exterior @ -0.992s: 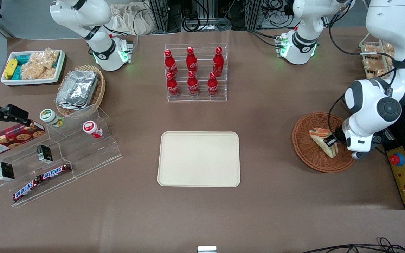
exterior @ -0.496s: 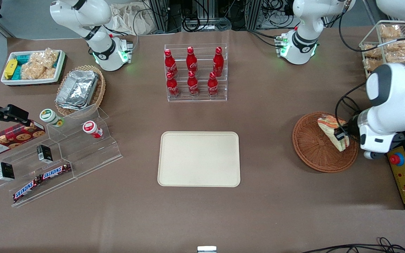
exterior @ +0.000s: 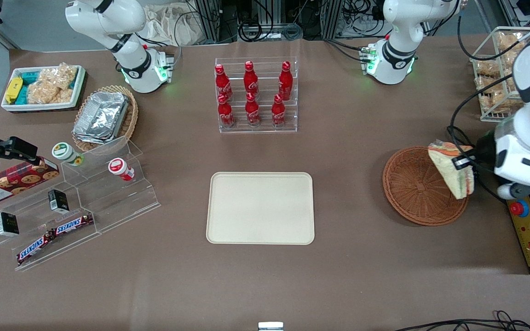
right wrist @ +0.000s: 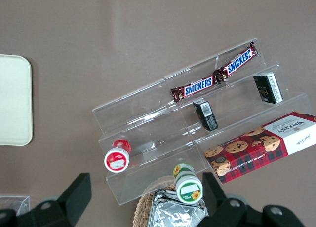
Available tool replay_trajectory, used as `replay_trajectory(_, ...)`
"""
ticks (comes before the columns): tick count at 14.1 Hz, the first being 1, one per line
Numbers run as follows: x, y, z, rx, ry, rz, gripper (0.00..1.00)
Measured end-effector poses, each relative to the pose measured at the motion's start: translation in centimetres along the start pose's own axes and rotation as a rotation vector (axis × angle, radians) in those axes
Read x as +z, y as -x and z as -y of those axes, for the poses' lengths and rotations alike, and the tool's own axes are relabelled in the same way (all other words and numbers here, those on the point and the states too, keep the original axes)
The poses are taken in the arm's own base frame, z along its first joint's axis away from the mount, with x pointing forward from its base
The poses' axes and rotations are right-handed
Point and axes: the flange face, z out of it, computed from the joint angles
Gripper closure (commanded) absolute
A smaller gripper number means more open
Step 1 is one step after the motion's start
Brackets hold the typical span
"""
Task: Place sandwich from basket to tray
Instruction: 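Lift the sandwich out of the basket with the left gripper, then carry the sandwich over the cream tray and lower it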
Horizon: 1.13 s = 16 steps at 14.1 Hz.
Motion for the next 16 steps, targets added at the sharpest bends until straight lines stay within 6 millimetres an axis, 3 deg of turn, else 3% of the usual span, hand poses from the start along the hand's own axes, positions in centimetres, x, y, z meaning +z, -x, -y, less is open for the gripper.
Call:
replay_trajectory(2,2.1,0.8,-5.2,0.087,0.037,-0.009,1.0)
replay_trajectory(6,8.5,3.7,-16.1,0.21,0.059,-0.025,1.0)
replay_trajectory(8,11.3,5.3,-20.4,0.243,0.073,-0.058,1.0)
replay_trajectory(11,16.4,7.2,-24.3,0.296,0.027,-0.055,1.0)
replay_trajectory(16,23.1,9.1,-27.0,0.339,-0.029,0.005,1.0)
